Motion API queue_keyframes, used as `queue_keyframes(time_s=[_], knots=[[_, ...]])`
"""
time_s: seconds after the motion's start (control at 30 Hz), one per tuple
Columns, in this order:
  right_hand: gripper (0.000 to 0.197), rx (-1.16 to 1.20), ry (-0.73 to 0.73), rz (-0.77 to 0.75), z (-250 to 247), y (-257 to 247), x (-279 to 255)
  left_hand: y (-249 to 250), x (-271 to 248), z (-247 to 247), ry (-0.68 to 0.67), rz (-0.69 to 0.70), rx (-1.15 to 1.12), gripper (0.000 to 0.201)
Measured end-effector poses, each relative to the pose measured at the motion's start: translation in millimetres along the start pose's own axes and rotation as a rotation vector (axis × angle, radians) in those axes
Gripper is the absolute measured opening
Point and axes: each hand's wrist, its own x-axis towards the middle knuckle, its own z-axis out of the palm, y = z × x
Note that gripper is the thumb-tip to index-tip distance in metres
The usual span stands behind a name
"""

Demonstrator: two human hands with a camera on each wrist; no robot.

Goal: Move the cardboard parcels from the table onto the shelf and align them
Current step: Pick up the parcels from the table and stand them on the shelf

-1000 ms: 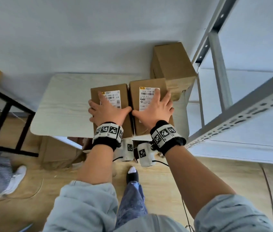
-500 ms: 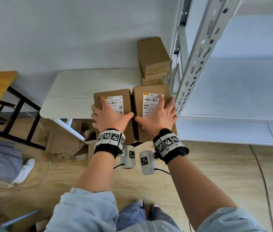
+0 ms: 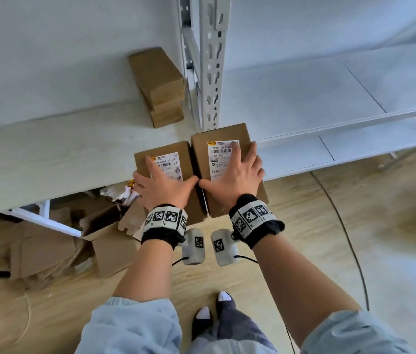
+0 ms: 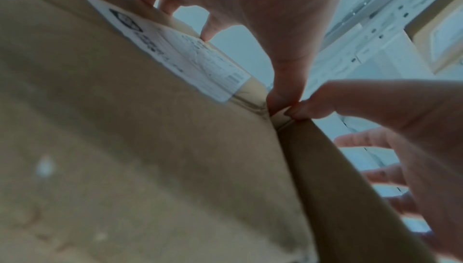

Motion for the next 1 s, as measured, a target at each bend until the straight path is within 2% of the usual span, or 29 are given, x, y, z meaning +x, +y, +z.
queue_keyframes(time_s=[0.13, 0.3, 0.67, 0.8, 1.0], knots=[[0.12, 0.02, 0.041, 0.131, -25, 60, -11, 31, -41, 31, -0.073, 0.097, 0.041, 0.127], [0.117, 0.063, 0.121, 0.261, -71, 154, -10, 94, -107, 81, -0.135, 0.231, 0.04, 0.127], [0.116, 0.088, 0.33, 0.318, -239, 342, 52, 295, -252, 172, -0.138, 0.434, -0.033, 0.128], [0.116, 0.119, 0.407, 0.328, -291, 384, 73, 356, -288, 186, -0.105, 0.51, -0.078, 0.13], [0.116, 0.162, 0.587, 0.33, -358, 421, 104, 441, -317, 187, -0.031, 0.686, -0.15, 0.131]])
